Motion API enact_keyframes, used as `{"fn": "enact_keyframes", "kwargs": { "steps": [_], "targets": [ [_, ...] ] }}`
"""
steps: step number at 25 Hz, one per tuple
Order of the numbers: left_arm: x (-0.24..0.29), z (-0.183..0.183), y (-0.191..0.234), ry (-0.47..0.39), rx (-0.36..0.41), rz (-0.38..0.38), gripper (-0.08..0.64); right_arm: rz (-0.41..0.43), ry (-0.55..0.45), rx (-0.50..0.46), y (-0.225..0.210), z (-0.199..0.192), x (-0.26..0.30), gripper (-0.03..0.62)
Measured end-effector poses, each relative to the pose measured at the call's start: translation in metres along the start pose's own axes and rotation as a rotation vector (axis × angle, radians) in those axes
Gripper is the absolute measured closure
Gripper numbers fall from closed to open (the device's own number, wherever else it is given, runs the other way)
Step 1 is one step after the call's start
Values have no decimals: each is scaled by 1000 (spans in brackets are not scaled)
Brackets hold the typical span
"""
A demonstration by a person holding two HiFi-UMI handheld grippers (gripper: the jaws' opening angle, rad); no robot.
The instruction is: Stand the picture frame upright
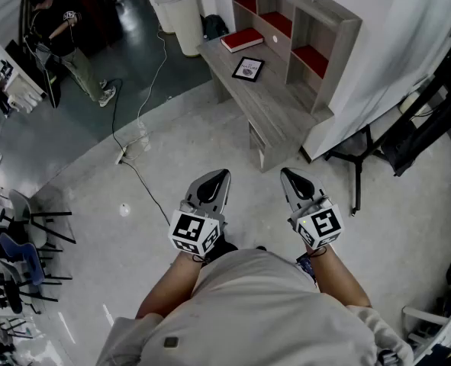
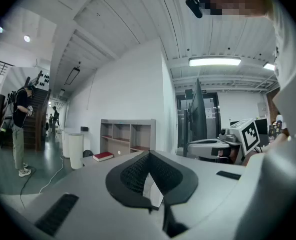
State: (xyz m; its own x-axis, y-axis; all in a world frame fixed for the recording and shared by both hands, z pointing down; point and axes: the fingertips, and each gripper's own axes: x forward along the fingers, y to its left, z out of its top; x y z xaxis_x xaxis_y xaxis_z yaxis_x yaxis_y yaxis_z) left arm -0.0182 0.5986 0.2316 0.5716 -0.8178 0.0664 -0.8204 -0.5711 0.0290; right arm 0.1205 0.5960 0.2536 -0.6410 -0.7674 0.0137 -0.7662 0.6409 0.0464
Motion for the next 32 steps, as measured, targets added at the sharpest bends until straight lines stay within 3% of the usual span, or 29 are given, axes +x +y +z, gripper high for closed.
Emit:
{"fn": "enact_keyframes", "kwargs": {
  "steps": [25, 27, 32],
  "targets": [
    [-5, -3, 25, -10, 0, 12, 540, -19, -1, 37, 4, -1, 18, 566],
    [-5, -3, 29, -10, 0, 11, 530, -18, 2, 33, 6, -2, 22, 523],
    [-3, -5, 41, -10, -9, 1, 407, -36, 12, 36, 5, -4, 36, 423]
  ]
}}
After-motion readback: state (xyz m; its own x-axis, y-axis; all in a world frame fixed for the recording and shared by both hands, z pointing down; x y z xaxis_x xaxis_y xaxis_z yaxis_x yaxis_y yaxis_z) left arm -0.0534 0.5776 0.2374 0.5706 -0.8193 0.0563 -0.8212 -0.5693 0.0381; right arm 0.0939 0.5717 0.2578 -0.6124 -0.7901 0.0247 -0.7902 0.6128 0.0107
